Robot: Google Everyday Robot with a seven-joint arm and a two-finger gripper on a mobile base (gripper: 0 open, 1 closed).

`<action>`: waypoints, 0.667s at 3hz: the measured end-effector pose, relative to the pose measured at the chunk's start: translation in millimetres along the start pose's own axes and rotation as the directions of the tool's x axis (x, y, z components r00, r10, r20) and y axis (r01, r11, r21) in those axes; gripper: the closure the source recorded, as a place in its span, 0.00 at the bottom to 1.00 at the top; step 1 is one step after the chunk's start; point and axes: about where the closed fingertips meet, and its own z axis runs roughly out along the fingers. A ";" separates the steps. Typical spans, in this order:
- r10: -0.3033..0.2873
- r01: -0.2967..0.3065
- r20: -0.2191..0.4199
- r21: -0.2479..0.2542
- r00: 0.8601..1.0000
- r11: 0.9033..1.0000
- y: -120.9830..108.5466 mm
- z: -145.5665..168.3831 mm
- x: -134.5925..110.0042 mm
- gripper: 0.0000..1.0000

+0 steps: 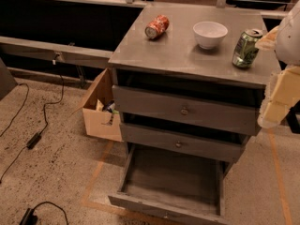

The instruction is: Place green can into bottom drawer

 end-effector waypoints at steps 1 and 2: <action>0.000 0.000 0.000 0.000 1.000 1.000 0.0 0.0 0.0 0.00; 0.101 -0.103 0.040 0.041 0.994 0.994 -14.0 6.4 14.0 0.00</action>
Offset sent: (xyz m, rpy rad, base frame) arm 0.0527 -0.0774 -0.0271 0.2404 -0.1386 -0.4180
